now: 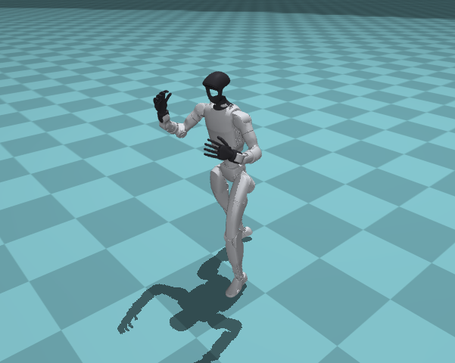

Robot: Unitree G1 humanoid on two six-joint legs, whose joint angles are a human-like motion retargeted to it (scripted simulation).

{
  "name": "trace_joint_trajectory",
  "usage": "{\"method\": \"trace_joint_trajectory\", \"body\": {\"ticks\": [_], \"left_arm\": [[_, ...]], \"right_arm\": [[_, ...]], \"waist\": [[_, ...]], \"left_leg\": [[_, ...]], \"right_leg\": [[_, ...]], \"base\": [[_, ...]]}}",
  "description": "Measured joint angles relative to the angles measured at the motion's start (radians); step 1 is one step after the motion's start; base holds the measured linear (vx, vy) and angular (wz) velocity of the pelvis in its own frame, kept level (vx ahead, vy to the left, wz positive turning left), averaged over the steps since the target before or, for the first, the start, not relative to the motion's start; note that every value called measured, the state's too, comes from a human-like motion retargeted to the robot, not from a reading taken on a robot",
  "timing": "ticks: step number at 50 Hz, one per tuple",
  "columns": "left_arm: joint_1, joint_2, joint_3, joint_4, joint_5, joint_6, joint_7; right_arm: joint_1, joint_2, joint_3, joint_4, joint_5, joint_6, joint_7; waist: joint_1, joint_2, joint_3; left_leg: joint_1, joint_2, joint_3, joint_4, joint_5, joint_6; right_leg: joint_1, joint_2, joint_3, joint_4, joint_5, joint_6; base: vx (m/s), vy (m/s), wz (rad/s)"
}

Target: Kungfu

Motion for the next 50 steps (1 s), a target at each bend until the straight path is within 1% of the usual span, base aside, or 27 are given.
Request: {"method": "trace_joint_trajectory", "body": {"ticks": [3,5,7,8,10,12,13,14,15,16,17,18,20,22,23,25,28,30,34,38,41,43,45,48,50], "left_arm": [[0.093,0.110,0.158,0.088,0.153,0.071,0.071],[0.157,0.173,0.275,0.189,0.303,0.072,0.098],[0.225,0.238,0.414,0.347,0.545,0.050,0.155],[0.248,0.260,0.470,0.428,0.668,0.028,0.191],[0.271,0.308,0.583,0.645,0.991,-0.012,0.322],[0.265,0.372,0.670,0.874,1.321,0.057,0.506],[0.250,0.402,0.705,0.995,1.474,0.112,0.595],[0.236,0.430,0.743,1.112,1.600,0.169,0.663],[0.223,0.457,0.782,1.227,1.711,0.229,0.720],[0.226,0.485,0.805,1.314,1.749,0.275,0.730],[0.235,0.509,0.827,1.391,1.771,0.306,0.735],[0.257,0.526,0.844,1.450,1.760,0.306,0.727],[0.308,0.532,0.885,1.518,1.713,0.294,0.741],[0.351,0.522,0.938,1.555,1.680,0.274,0.817],[0.367,0.521,0.959,1.570,1.671,0.258,0.858],[0.392,0.523,0.996,1.597,1.661,0.227,0.930],[0.406,0.522,1.036,1.614,1.636,0.220,1.006],[0.402,0.518,1.043,1.601,1.606,0.200,1.035],[0.363,0.517,1.020,1.528,1.517,0.114,1.119],[0.284,0.525,0.941,1.403,1.420,-0.026,1.191],[0.212,0.534,0.845,1.265,1.339,-0.149,1.177],[0.161,0.542,0.767,1.156,1.282,-0.232,1.128],[0.098,0.547,0.678,1.037,1.220,-0.296,1.051],[-0.013,0.545,0.524,0.855,1.137,-0.362,0.911],[-0.088,0.542,0.411,0.744,1.099,-0.385,0.832]], "right_arm": [[-0.172,-0.047,0.042,0.276,-0.273,-0.016,-0.011],[-0.302,-0.045,0.094,0.522,-0.533,-0.074,-0.042],[-0.437,-0.011,0.146,0.816,-0.860,-0.103,-0.178],[-0.485,0.010,0.160,0.936,-1.008,-0.094,-0.258],[-0.570,0.059,0.160,1.183,-1.365,-0.012,-0.402],[-0.631,0.099,0.139,1.393,-1.578,0.204,-0.452],[-0.657,0.119,0.126,1.494,-1.618,0.324,-0.469],[-0.676,0.131,0.121,1.571,-1.637,0.386,-0.468],[-0.691,0.137,0.120,1.637,-1.645,0.420,-0.459],[-0.693,0.137,0.130,1.660,-1.643,0.387,-0.454],[-0.694,0.137,0.139,1.675,-1.645,0.352,-0.456],[-0.688,0.136,0.145,1.672,-1.656,0.312,-0.476],[-0.676,0.137,0.149,1.653,-1.706,0.261,-0.554],[-0.666,0.142,0.152,1.643,-1.748,0.257,-0.617],[-0.661,0.143,0.153,1.641,-1.758,0.260,-0.619],[-0.654,0.143,0.153,1.637,-1.747,0.263,-0.591],[-0.643,0.146,0.151,1.626,-1.711,0.245,-0.567],[-0.638,0.147,0.152,1.620,-1.706,0.226,-0.583],[-0.631,0.152,0.152,1.604,-1.716,0.216,-0.605],[-0.626,0.160,0.150,1.577,-1.708,0.190,-0.599],[-0.622,0.168,0.150,1.546,-1.695,0.173,-0.604],[-0.618,0.175,0.151,1.520,-1.689,0.154,-0.613],[-0.615,0.185,0.156,1.494,-1.684,0.133,-0.622],[-0.615,0.208,0.172,1.455,-1.673,0.104,-0.621],[-0.615,0.224,0.189,1.423,-1.664,0.079,-0.608]], "waist": [[0.059,-0.036,0.012],[0.081,-0.056,0.024],[0.108,-0.066,0.039],[0.118,-0.069,0.043],[0.142,-0.073,0.050],[0.161,-0.079,0.062],[0.168,-0.081,0.070],[0.173,-0.082,0.076],[0.178,-0.083,0.081],[0.180,-0.084,0.084],[0.183,-0.084,0.087],[0.186,-0.082,0.089],[0.198,-0.075,0.095],[0.206,-0.072,0.099],[0.211,-0.072,0.101],[0.214,-0.073,0.102],[0.209,-0.071,0.100],[0.207,-0.069,0.097],[0.206,-0.073,0.094],[0.196,-0.073,0.093],[0.185,-0.072,0.092],[0.179,-0.072,0.092],[0.171,-0.073,0.091],[0.155,-0.070,0.088],[0.143,-0.065,0.086]], "left_leg": [[0.016,-0.044,-0.022,-0.069,0.050,0.001],[0.036,-0.076,-0.035,-0.116,0.084,0.000],[0.060,-0.102,-0.044,-0.159,0.115,-0.001],[0.069,-0.110,-0.047,-0.176,0.128,-0.002],[0.091,-0.124,-0.048,-0.211,0.152,-0.004],[0.113,-0.137,-0.048,-0.249,0.179,-0.011],[0.125,-0.143,-0.049,-0.269,0.194,-0.015],[0.135,-0.151,-0.056,-0.288,0.208,-0.019],[0.145,-0.160,-0.067,-0.306,0.222,-0.024],[0.153,-0.168,-0.075,-0.322,0.235,-0.028],[0.162,-0.174,-0.083,-0.336,0.246,-0.032],[0.171,-0.179,-0.087,-0.349,0.255,-0.035],[0.187,-0.184,-0.086,-0.366,0.267,-0.038],[0.202,-0.190,-0.078,-0.376,0.273,-0.036],[0.208,-0.193,-0.074,-0.379,0.275,-0.035],[0.216,-0.196,-0.074,-0.385,0.281,-0.036],[0.223,-0.196,-0.078,-0.391,0.283,-0.038],[0.227,-0.194,-0.076,-0.393,0.281,-0.038],[0.234,-0.188,-0.063,-0.393,0.275,-0.037],[0.235,-0.181,-0.053,-0.386,0.266,-0.035],[0.232,-0.176,-0.045,-0.376,0.258,-0.030],[0.231,-0.174,-0.043,-0.371,0.251,-0.027],[0.231,-0.172,-0.042,-0.367,0.245,-0.024],[0.233,-0.165,-0.035,-0.364,0.236,-0.022],[0.234,-0.160,-0.029,-0.363,0.231,-0.019]], "right_leg": [[0.043,0.019,-0.051,-0.017,-0.021,0.000],[0.072,0.030,-0.067,-0.021,-0.031,0.000],[0.100,0.039,-0.078,-0.022,-0.045,0.000],[0.109,0.042,-0.082,-0.022,-0.051,0.000],[0.127,0.046,-0.084,-0.019,-0.065,0.000],[0.145,0.053,-0.086,-0.017,-0.078,0.000],[0.155,0.059,-0.088,-0.017,-0.084,0.000],[0.163,0.064,-0.091,-0.018,-0.088,0.000],[0.171,0.068,-0.095,-0.019,-0.091,0.000],[0.176,0.071,-0.096,-0.018,-0.094,0.000],[0.180,0.074,-0.097,-0.017,-0.097,0.000],[0.185,0.075,-0.099,-0.016,-0.100,0.000],[0.192,0.070,-0.102,-0.013,-0.109,0.000],[0.199,0.061,-0.105,-0.008,-0.120,0.000],[0.202,0.056,-0.106,-0.005,-0.124,0.000],[0.207,0.057,-0.105,-0.002,-0.127,-0.002],[0.211,0.060,-0.105,0.000,-0.126,-0.002],[0.211,0.060,-0.105,0.001,-0.127,-0.002],[0.210,0.054,-0.099,0.001,-0.128,-0.005],[0.208,0.049,-0.099,0.001,-0.121,-0.003],[0.204,0.045,-0.099,0.001,-0.111,-0.002],[0.202,0.042,-0.098,0.001,-0.103,-0.001],[0.199,0.039,-0.096,-0.001,-0.095,0.000],[0.193,0.034,-0.091,-0.004,-0.077,0.000],[0.189,0.030,-0.088,-0.006,-0.064,0.000]], "base": [[-0.17,-0.21,1.55],[-0.12,-0.19,1.49],[-0.15,-0.14,1.19],[-0.10,-0.10,0.91],[-0.12,-0.09,0.79],[-0.15,-0.12,0.82],[-0.11,-0.12,0.83],[-0.09,-0.11,0.80],[-0.10,-0.10,0.70],[-0.10,-0.08,0.60],[-0.09,-0.04,0.45],[-0.07,0.02,0.30],[-0.08,0.08,0.09],[-0.08,0.08,-0.02],[0.00,0.00,0.00],[0.00,0.00,0.00],[0.00,0.00,0.00],[0.00,0.00,0.00],[0.00,0.00,0.00],[0.00,0.00,0.00],[0.00,0.00,0.00],[0.02,-0.01,-0.18],[0.03,-0.01,-0.20],[0.03,0.00,-0.24],[0.03,0.02,-0.27]]}}
